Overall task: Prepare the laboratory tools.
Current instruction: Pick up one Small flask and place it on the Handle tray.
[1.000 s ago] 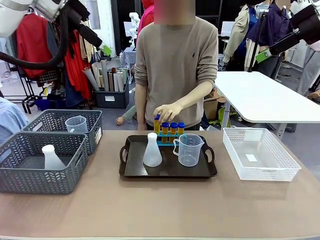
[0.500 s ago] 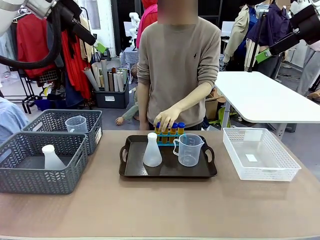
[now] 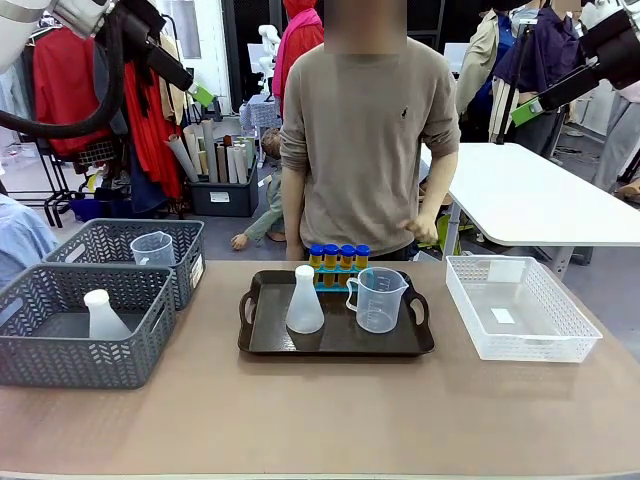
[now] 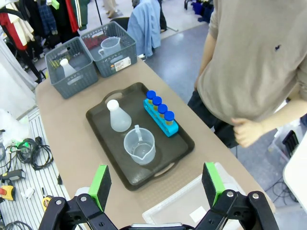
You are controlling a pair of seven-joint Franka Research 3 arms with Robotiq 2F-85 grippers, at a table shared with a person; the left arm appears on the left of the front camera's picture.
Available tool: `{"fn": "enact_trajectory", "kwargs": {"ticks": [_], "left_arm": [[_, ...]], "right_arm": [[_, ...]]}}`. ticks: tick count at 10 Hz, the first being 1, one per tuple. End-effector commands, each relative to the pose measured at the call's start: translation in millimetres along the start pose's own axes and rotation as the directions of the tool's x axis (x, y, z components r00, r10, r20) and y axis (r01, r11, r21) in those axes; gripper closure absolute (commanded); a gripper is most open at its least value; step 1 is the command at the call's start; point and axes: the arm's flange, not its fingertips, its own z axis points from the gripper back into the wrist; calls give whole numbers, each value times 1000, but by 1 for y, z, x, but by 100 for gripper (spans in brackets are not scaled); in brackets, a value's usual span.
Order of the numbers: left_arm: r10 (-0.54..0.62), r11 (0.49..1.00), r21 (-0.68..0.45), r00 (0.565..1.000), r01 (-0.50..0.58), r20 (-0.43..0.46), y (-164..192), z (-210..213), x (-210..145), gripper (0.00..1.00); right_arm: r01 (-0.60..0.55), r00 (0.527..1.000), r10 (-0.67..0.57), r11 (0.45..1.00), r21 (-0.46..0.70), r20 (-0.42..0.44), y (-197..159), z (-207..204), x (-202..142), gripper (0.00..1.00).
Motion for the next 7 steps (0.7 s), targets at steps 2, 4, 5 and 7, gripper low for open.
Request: {"fn": "enact_trajectory", "kwargs": {"ticks": [2,4,5,7], "left_arm": [[2,1000,3,1000,-2,0,0,2,-1,0],[2,1000,3,1000,-2,0,0,2,-1,0],[2,1000,3,1000,-2,0,0,2,-1,0],[2,1000,3,1000,-2,0,0,2,-1,0]], "right_arm": [[-3,1000,3,1000,7,10,1,0,2,0],[-3,1000,3,1000,7,10,1,0,2,0],[-3,1000,3,1000,7,10,1,0,2,0],[-3,1000,3,1000,7,10,1,0,2,0]]}}
